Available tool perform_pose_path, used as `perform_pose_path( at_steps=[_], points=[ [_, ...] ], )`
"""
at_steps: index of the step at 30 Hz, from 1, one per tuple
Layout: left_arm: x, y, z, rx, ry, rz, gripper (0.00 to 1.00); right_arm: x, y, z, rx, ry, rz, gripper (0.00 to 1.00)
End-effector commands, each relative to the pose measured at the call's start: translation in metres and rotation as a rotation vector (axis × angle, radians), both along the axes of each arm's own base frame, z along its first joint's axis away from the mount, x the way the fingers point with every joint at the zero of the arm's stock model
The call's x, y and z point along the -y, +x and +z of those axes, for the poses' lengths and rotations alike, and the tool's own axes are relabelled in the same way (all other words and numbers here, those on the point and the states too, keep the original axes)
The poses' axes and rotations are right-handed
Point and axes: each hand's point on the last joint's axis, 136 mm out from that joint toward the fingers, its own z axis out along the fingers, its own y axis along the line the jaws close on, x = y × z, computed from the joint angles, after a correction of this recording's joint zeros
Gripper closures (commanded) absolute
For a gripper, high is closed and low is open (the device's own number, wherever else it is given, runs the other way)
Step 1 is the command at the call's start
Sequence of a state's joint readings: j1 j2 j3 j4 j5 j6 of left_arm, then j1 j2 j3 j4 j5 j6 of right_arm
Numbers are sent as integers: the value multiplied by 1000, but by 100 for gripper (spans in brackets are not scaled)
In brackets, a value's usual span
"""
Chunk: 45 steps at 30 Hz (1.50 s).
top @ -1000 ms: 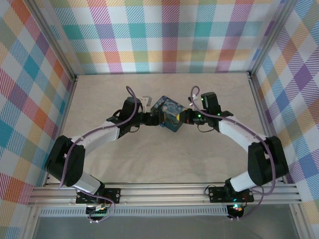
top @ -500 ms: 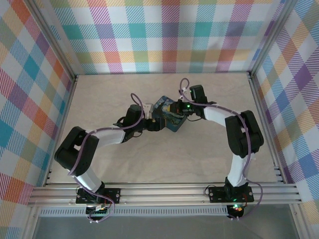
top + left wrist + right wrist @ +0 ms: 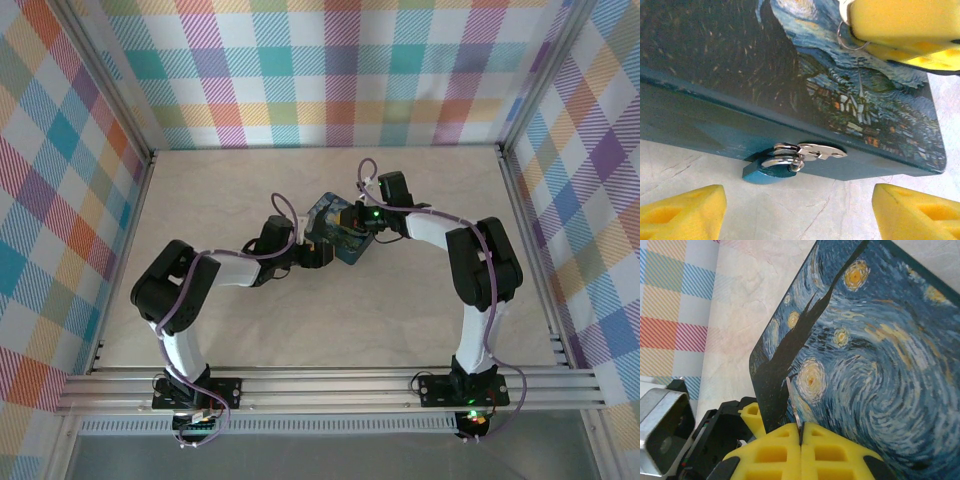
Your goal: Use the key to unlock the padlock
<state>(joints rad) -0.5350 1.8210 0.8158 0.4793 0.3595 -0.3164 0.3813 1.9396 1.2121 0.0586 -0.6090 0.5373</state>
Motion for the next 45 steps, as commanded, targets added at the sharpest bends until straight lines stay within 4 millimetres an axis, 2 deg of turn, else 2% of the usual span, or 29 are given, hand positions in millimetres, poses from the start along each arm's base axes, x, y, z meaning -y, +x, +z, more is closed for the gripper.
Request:
perform_pose_path(
  at_steps=[1, 14, 22, 30, 39, 45],
  points=[
    [12, 7, 11, 72, -20, -54, 26, 3, -6, -17, -27, -57, 12, 100],
    [13, 15, -4, 114, 48, -80, 31, 6, -8, -16, -17, -79, 15, 100],
    [25, 11, -8, 116, 66, -134, 37, 6, -8, -16, -14, -82, 13, 100],
    [35, 9, -11, 101, 46, -146, 47, 6, -8, -16, -13, -79, 12, 100],
    [37, 12, -10, 92, 23, -120, 58, 6, -9, -14, -7, -74, 12, 100],
    [38, 11, -13, 87, 31, -114, 62, 6, -8, -13, -6, -70, 9, 100]
  ],
)
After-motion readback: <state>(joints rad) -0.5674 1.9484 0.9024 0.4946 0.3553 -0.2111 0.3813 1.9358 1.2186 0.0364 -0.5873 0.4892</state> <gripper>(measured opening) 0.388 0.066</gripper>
